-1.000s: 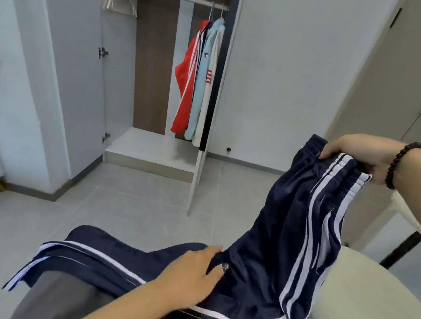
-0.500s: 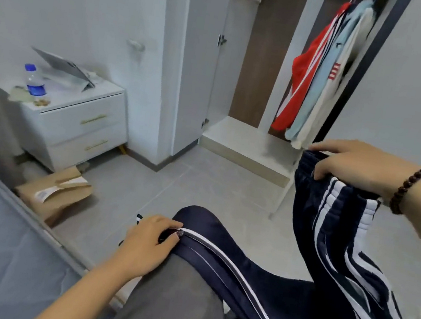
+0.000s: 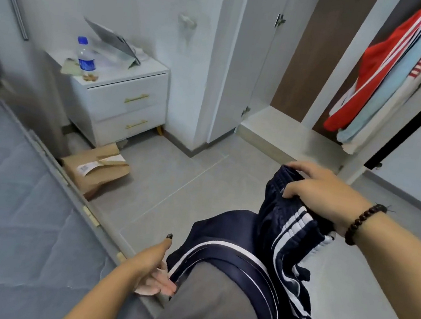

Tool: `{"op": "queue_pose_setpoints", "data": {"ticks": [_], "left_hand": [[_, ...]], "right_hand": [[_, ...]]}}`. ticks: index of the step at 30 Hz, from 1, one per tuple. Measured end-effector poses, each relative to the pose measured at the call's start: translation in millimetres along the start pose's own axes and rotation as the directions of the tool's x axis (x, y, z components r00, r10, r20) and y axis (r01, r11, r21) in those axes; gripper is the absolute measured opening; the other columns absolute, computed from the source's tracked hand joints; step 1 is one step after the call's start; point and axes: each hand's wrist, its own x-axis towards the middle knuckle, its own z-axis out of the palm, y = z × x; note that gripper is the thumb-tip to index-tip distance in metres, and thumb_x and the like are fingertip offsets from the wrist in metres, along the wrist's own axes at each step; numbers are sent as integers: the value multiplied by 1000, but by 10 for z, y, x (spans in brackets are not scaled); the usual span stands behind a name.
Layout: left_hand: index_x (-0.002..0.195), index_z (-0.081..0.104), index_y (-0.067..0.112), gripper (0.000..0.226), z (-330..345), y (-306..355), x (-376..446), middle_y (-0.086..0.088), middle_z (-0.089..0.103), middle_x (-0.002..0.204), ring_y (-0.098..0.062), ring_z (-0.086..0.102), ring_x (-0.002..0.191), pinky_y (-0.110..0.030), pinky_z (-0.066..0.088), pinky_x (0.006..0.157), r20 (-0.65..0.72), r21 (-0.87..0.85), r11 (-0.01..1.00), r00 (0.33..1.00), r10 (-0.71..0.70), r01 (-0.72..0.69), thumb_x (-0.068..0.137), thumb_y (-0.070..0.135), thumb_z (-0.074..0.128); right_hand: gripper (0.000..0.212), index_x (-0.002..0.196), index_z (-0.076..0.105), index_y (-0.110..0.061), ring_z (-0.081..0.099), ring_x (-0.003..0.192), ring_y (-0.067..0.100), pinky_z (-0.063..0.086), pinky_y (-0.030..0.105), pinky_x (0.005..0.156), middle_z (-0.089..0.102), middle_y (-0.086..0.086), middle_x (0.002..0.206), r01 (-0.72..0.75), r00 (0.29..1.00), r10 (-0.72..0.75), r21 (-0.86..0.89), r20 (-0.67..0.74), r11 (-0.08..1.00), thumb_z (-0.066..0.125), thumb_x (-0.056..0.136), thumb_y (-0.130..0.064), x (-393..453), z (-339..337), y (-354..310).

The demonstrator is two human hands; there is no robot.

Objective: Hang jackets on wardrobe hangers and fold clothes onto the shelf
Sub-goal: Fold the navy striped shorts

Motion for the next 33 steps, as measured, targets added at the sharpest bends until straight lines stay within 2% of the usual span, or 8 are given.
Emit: {"op": "queue_pose_setpoints", "data": {"ticks": [3,7,15,22,24,27,30,33], "left_hand": [[90,63,7,67,17,-98,161,-18,71,76,-23,69,55,-24,51,52,170,-287,951,983,-69,117,91,68,34],[104,61,-3,46,4,-68,345,-23,68,83,-33,69,56,-35,57,45,273,-736,639,962,-22,223,85,39,64],[89,62,-9,8,-129,666,236,-17,69,65,-26,69,58,-29,58,48,47,-734,669,974,220,-116,91,-3,56],[104,69,10,20,466,1703,-734,-13,73,96,-22,67,84,-37,53,81,73,-219,734,740,669,-642,89,0,61],[99,70,15,20,755,1923,-974,-10,73,95,-18,67,81,-33,54,81,102,32,650,650,753,-759,88,1,62],[93,67,17,17,1044,2225,-1215,-1,72,83,-6,67,67,-17,51,60,89,225,458,486,869,-860,89,2,60],[91,62,17,10,1082,2474,-1178,8,62,76,-11,58,70,-24,42,61,-5,562,283,338,941,-778,90,8,57],[89,55,10,6,1046,2556,-935,-2,56,74,-24,54,75,-29,39,57,13,811,190,341,940,-553,91,13,50]], "right_hand": [[48,125,52,-27,63,69,31,55,48,73,67,11,93,5,1000,-4,-28,15,1000,60,82,-6,114,40,-24],[45,119,55,-28,65,71,35,54,55,74,68,14,94,14,1000,-13,-47,19,999,61,79,-7,225,46,-34],[50,127,50,-28,57,67,28,47,40,65,68,11,93,-12,1000,12,-34,-15,999,58,82,-7,279,-210,160],[38,121,54,3,59,79,34,47,40,70,63,18,93,-172,978,167,-30,-124,985,61,86,-10,264,-699,602],[16,88,55,1,48,71,25,36,33,63,53,13,80,-219,966,209,-47,-155,975,62,85,-12,258,-914,776],[11,83,54,-3,48,72,24,35,32,64,52,13,81,-256,940,237,-48,-244,966,61,86,-12,191,-1319,1078],[23,94,55,15,45,72,24,32,31,60,49,12,80,-278,890,254,-7,-379,961,56,88,-7,97,-1662,1483],[15,74,45,-1,40,65,22,26,30,52,45,12,71,-307,838,274,8,-473,952,49,89,-1,31,-1777,1802]]}}
